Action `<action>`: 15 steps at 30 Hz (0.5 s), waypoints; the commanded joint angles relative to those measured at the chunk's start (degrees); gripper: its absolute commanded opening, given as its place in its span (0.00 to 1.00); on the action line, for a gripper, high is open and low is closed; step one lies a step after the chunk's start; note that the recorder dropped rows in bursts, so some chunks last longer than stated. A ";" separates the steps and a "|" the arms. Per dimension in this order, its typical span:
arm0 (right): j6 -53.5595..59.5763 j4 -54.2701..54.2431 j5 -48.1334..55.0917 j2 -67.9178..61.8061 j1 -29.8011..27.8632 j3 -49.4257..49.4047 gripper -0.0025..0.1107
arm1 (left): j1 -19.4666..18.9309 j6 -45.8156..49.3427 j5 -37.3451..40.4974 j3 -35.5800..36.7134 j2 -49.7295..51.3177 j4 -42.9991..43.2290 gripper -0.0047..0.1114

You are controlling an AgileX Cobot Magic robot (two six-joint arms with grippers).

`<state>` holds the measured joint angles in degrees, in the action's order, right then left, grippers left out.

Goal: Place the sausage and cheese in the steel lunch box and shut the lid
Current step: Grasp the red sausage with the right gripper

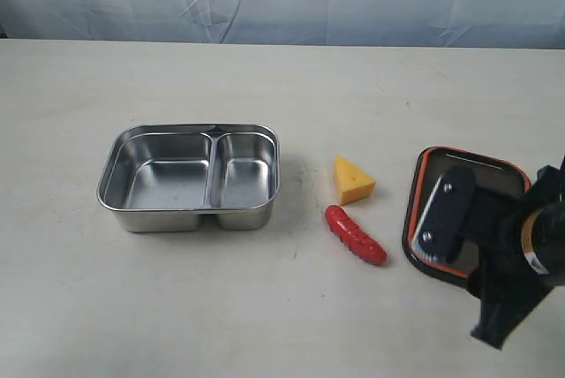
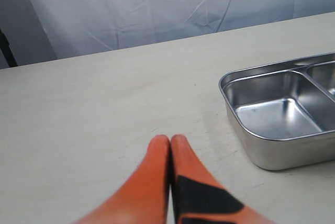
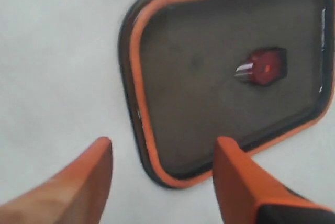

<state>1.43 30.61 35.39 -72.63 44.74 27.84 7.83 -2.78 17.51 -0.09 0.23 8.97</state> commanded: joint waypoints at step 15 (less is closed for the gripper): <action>4.01 -35.07 -2.82 -20.73 -0.04 18.77 0.51 | -0.28 -0.03 -0.77 0.09 -0.23 0.18 0.04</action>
<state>4.95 -1.74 32.48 -90.81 44.74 45.28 7.83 -2.78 17.51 -0.09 0.23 8.97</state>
